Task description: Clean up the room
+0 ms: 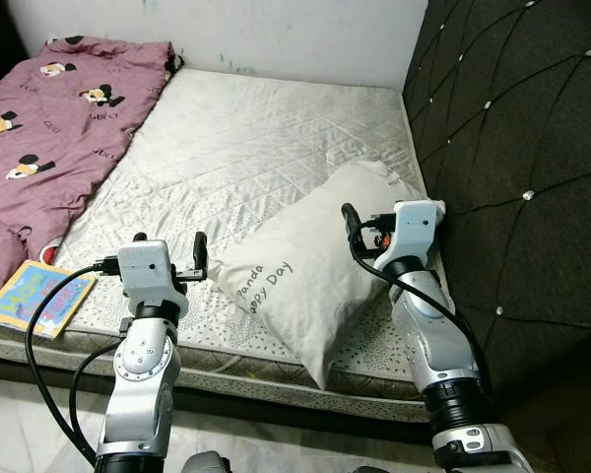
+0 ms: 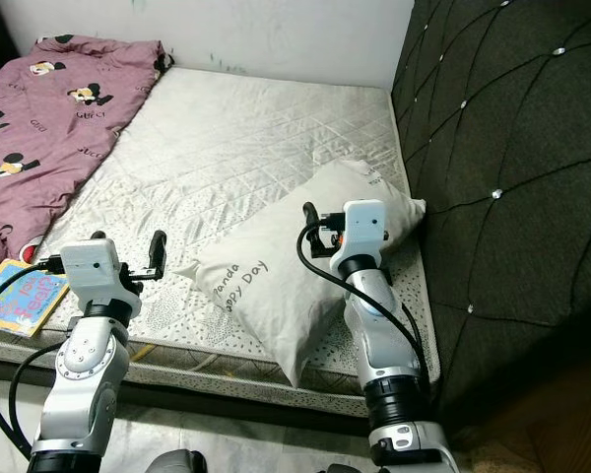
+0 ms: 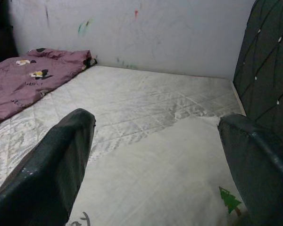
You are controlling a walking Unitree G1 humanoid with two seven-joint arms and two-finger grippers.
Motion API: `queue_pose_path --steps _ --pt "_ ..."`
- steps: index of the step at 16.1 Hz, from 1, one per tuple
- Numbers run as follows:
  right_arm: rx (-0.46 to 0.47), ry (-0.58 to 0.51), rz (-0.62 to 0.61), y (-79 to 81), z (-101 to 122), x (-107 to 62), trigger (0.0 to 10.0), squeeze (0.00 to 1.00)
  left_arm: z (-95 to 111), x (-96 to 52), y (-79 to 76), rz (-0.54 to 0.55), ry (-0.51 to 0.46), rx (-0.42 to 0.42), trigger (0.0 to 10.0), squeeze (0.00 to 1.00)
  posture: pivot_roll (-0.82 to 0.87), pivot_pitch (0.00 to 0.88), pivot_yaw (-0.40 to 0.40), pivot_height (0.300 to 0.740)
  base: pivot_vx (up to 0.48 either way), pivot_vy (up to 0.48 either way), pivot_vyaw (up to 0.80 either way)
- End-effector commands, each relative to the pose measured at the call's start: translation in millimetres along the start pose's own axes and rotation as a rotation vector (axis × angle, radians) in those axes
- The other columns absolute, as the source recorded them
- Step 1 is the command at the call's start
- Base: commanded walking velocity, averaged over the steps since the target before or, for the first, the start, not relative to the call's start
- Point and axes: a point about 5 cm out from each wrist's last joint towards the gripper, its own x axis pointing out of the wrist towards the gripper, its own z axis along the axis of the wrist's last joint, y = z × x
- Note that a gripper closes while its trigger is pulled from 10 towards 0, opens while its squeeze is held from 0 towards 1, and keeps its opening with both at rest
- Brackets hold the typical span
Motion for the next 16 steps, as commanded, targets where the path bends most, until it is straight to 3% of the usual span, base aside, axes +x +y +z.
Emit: queue_pose_path --steps 1,10,16 --pt "0.0 -0.004 0.002 -0.5 0.5 -0.4 10.0 0.0 2.9 -1.8 0.0 0.005 -0.013 -0.003 10.0 0.0 -0.02 0.019 -0.023 0.74 0.0 0.0 0.0" --pt "-0.001 0.006 0.039 5.1 -0.8 -4.0 10.0 0.0 3.0 -0.8 -0.6 0.006 -0.011 -0.001 10.0 0.0 -0.03 0.03 -0.022 0.74 0.0 0.0 0.0" --pt "-0.002 0.011 0.071 9.4 -0.3 -3.3 10.0 0.0 2.7 -1.3 -2.1 0.008 -0.01 -0.005 10.0 0.0 -0.04 0.034 -0.029 0.673 0.0 0.0 0.0"
